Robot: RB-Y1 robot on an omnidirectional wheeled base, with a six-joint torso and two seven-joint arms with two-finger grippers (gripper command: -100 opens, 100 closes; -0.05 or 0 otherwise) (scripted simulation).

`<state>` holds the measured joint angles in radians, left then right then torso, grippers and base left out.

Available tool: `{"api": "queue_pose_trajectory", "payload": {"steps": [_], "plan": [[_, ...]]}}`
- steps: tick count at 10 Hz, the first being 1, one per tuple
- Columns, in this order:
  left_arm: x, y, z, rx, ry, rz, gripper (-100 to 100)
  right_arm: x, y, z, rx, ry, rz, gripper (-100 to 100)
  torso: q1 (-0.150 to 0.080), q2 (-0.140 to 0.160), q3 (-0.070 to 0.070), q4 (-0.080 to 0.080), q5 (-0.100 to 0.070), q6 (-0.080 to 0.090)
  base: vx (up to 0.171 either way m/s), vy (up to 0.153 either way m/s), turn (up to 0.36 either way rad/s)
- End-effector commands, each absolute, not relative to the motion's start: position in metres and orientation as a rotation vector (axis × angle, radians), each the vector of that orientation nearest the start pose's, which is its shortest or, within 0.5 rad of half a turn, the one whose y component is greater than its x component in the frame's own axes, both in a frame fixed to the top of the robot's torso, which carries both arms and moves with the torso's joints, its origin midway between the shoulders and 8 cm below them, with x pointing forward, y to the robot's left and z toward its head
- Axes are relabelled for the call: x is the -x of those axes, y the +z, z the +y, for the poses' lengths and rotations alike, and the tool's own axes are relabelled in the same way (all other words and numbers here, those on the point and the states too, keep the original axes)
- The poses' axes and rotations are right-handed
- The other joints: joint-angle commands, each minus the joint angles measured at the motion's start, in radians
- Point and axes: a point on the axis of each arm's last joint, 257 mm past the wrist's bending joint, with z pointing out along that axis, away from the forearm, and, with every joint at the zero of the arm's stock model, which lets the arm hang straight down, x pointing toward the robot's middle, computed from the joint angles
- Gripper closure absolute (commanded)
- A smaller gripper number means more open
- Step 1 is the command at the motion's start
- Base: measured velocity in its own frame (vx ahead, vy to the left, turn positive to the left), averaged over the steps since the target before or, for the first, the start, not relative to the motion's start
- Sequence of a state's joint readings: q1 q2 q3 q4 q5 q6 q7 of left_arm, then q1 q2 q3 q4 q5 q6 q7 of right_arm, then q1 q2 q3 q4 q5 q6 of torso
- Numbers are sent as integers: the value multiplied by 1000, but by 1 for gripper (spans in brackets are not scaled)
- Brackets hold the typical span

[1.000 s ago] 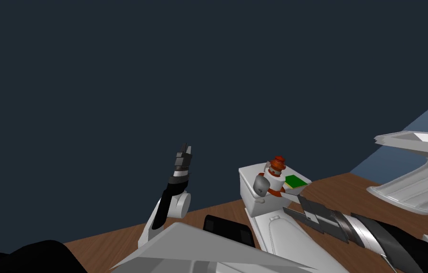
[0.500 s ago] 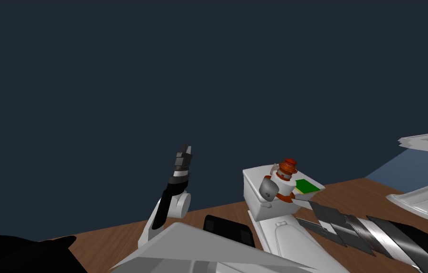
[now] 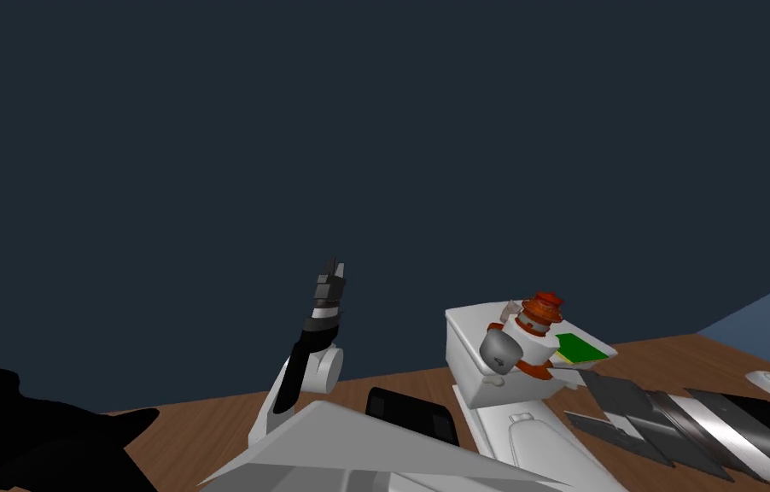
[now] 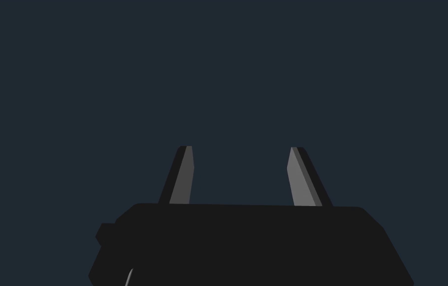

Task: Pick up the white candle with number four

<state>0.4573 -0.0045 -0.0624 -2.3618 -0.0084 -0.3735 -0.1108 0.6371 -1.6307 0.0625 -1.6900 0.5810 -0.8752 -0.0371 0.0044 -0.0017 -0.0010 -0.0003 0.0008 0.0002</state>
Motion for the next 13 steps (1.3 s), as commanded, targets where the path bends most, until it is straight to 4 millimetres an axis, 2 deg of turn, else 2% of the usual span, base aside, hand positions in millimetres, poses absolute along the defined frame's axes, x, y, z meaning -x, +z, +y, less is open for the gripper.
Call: {"api": "queue_pose_trajectory", "payload": {"steps": [1,2,4,5,8,9,11,13], "plan": [[-353,50,254,624,-1271,647,0,-243,-263,-422,1060,555,2383,-100,0,0,0,0,0,0,48,82,144],[-353,50,254,625,-1271,647,0,-244,-260,-425,1084,541,2391,-100,2,-1,-1,0,0,0,32,75,55],[-353,50,254,625,-1271,647,0,-237,-261,-454,1174,460,2456,-100,2,0,0,0,0,0,24,87,111],[-353,50,254,625,-1271,647,0,-238,-259,-456,1193,449,2461,-100,3,0,0,0,1,0,28,69,33],[-353,50,254,625,-1271,647,0,-231,-253,-492,1335,336,2535,-100,3,-1,-1,0,1,-1,33,92,102],[-353,50,254,625,-1271,647,0,-231,-253,-493,1338,334,2536,-100,5,-3,-1,0,1,-2,27,77,32],[-353,50,254,624,-1271,647,0,-228,-249,-510,1416,279,2566,-100,3,-2,-1,0,1,-2,22,75,81],[-353,50,254,624,-1271,647,0,-228,-249,-510,1416,279,2566,-100,3,-3,-1,0,1,-2,16,45,8]]}}
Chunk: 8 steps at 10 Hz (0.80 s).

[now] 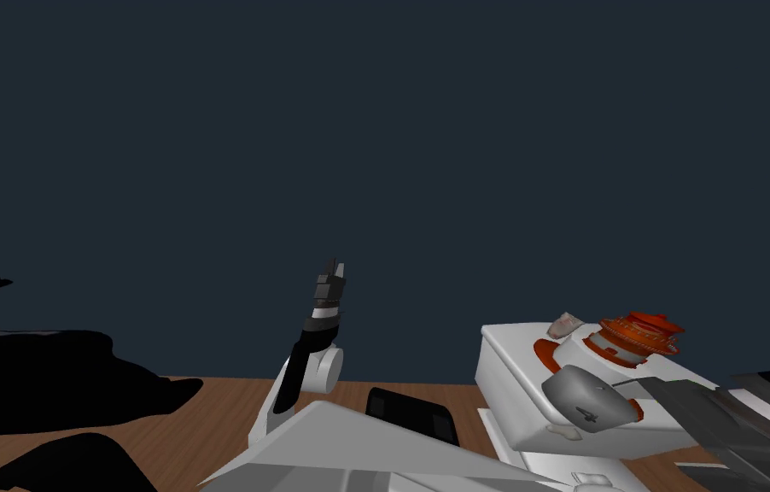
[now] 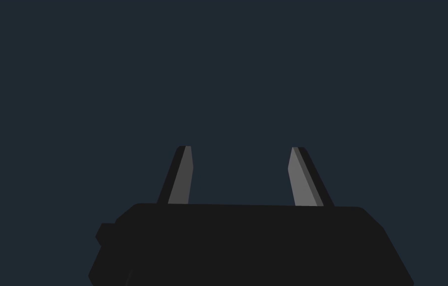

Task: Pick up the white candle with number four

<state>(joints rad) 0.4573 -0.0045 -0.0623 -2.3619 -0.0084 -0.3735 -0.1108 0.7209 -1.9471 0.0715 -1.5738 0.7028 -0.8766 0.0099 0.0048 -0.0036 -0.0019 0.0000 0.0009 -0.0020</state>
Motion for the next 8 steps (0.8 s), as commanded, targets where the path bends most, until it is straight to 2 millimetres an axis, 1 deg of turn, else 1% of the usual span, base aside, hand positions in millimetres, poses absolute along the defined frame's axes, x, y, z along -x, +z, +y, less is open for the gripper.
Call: {"api": "queue_pose_trajectory", "payload": {"steps": [1,3,5,6,7,8], "plan": [[-353,50,254,624,-1271,647,0,-226,-245,-520,1471,245,2582,-100,0,0,0,0,0,0,20,70,78],[-353,50,254,625,-1271,647,0,-228,-243,-522,1490,233,2580,-100,4,-2,-1,0,1,-1,25,78,65],[-353,50,254,624,-1271,647,0,-227,-244,-522,1487,237,2584,-100,0,0,0,0,0,0,-1,17,-12],[-353,50,254,624,-1271,647,0,-227,-244,-522,1488,236,2584,0,-1,1,0,0,0,0,0,0,0],[-353,50,254,624,-1271,647,0,-217,-254,-527,1469,235,2590,-100,-2,1,0,0,-1,0,9,14,99],[-353,50,254,624,-1271,647,0,-212,-259,-529,1460,234,2594,-100,-2,0,0,0,-1,0,18,21,87]]}}
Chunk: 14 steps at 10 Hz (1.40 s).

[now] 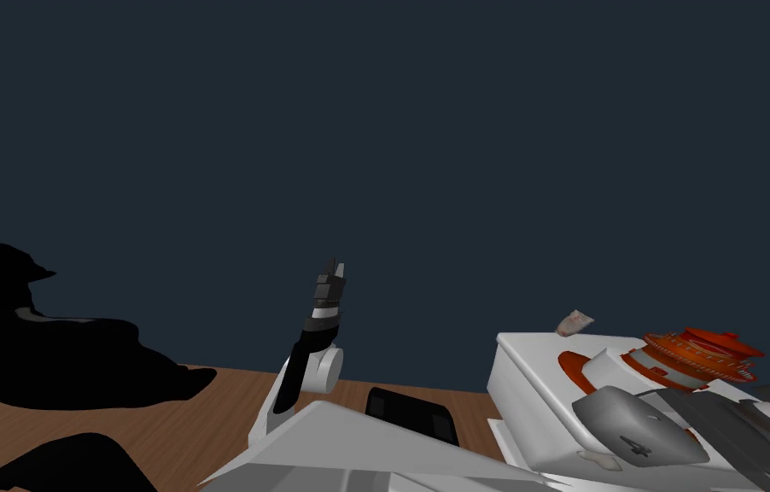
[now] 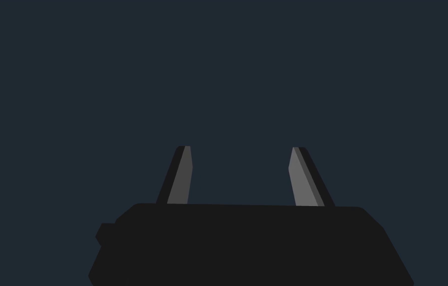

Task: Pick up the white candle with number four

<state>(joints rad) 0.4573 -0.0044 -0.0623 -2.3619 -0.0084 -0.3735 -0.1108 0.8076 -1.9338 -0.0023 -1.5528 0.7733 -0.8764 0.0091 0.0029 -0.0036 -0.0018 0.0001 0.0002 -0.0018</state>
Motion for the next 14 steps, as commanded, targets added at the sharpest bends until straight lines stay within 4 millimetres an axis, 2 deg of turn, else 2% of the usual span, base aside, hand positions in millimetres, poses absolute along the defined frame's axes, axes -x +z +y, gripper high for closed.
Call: {"api": "queue_pose_trajectory", "payload": {"steps": [1,3,4,5,8,9,13,14], "plan": [[-353,50,254,624,-1271,647,0,-224,-254,-526,1466,216,2567,-100,0,0,0,0,0,0,10,14,2],[-353,50,254,624,-1271,647,0,-202,-269,-532,1442,233,2601,-100,0,0,0,0,0,0,5,5,53],[-353,50,254,624,-1271,647,0,-211,-265,-532,1450,217,2582,-100,-1,0,0,0,0,0,10,9,33],[-353,50,254,624,-1271,647,0,-204,-268,-532,1443,230,2597,-100,0,0,0,0,0,0,0,0,0],[-353,50,254,624,-1271,647,0,-203,-269,-532,1441,235,2602,-100,-1,0,0,0,0,0,0,0,0],[-353,50,254,624,-1271,647,0,-203,-269,-532,1442,233,2601,100,-1,0,0,0,0,0,0,0,0],[-353,50,254,624,-1271,647,0,-203,-269,-533,1442,230,2601,100,0,0,0,0,0,-1,0,0,0],[-353,50,254,624,-1271,647,0,-203,-269,-533,1442,229,2601,0,1,0,0,0,0,-1,0,0,0]]}}
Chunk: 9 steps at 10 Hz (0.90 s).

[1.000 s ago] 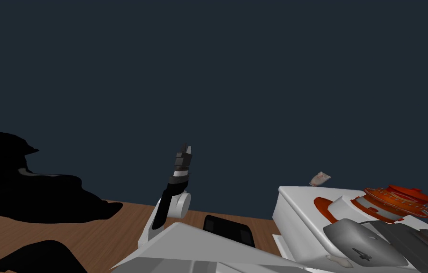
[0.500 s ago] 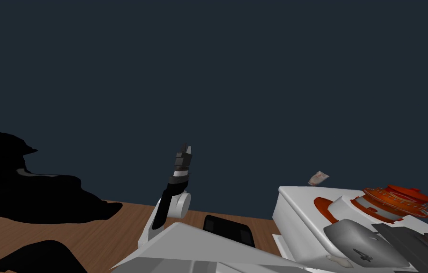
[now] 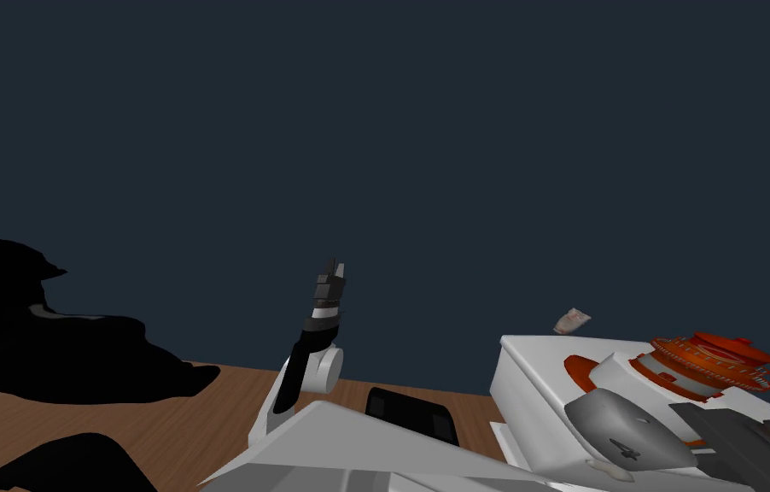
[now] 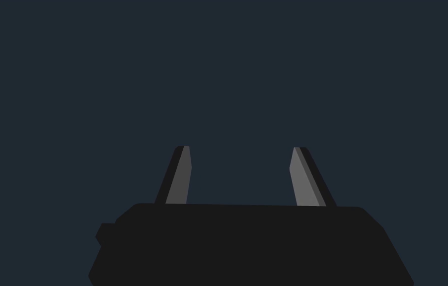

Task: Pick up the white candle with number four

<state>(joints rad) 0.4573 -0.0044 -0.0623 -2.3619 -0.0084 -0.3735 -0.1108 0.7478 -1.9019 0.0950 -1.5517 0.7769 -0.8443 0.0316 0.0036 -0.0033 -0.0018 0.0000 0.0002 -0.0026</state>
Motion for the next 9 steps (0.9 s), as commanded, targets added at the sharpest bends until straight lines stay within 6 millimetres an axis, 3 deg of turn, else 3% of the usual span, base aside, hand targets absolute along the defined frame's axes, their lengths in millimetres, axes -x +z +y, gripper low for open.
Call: {"api": "queue_pose_trajectory", "payload": {"steps": [1,2,4,7,9], "plan": [[-353,50,254,624,-1271,647,0,-178,-277,-536,1401,289,2678,-100,0,0,0,0,0,0,-57,39,99],[-353,50,254,624,-1271,647,0,-166,-280,-537,1379,317,2714,-100,2,3,1,0,0,0,-100,51,89],[-353,50,254,624,-1271,647,0,-166,-280,-536,1372,320,2713,-100,3,5,3,1,1,0,-49,27,-2],[-353,50,254,624,-1271,647,0,-128,-287,-539,1307,406,2827,-100,2,4,2,1,1,0,-53,35,50],[-353,50,254,624,-1271,647,0,-128,-287,-539,1307,406,2827,-100,2,4,3,1,1,0,-38,23,1]]}}
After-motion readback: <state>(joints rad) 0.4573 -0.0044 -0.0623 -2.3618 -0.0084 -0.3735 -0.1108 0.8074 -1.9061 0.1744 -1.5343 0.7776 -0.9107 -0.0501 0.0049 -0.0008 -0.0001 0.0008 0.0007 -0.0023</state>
